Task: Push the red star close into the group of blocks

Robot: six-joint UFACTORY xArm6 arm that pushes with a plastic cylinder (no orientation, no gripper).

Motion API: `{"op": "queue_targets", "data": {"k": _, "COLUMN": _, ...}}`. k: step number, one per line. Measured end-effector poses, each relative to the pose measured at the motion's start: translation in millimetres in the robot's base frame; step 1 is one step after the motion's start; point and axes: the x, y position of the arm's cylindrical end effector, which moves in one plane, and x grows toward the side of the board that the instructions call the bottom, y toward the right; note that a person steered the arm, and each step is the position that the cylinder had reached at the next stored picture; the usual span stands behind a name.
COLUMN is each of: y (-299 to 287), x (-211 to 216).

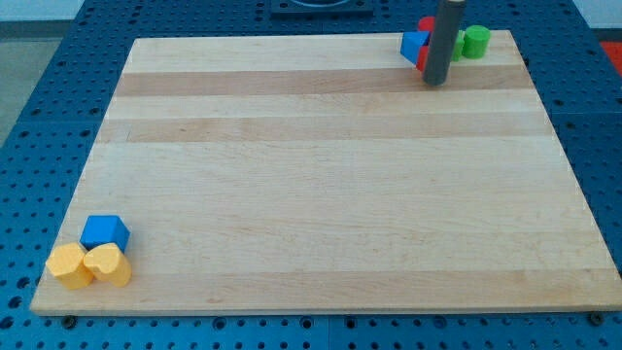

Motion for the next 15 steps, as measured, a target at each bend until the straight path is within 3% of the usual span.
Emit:
{"op": "queue_targets", "data": {"k": 5, "y": 33.7, "x": 0.0}}
{"op": "queue_targets", "data": {"k": 9, "y": -110.3, "x": 10.2}}
{"op": "queue_targets", "data": {"k": 11, "y": -116.9, "x": 10.2}}
{"op": "queue_targets", "data": {"k": 12, "y": -147.4, "x": -3.9}}
{"op": "queue_targets", "data": {"k": 13, "y": -159.2, "x": -48.6}}
{"op": "queue_targets", "data": {"k": 14, "y": -143.3, "x": -97.2}}
{"op": "queue_targets", "data": {"k": 15, "y": -125.4, "x": -106.0}}
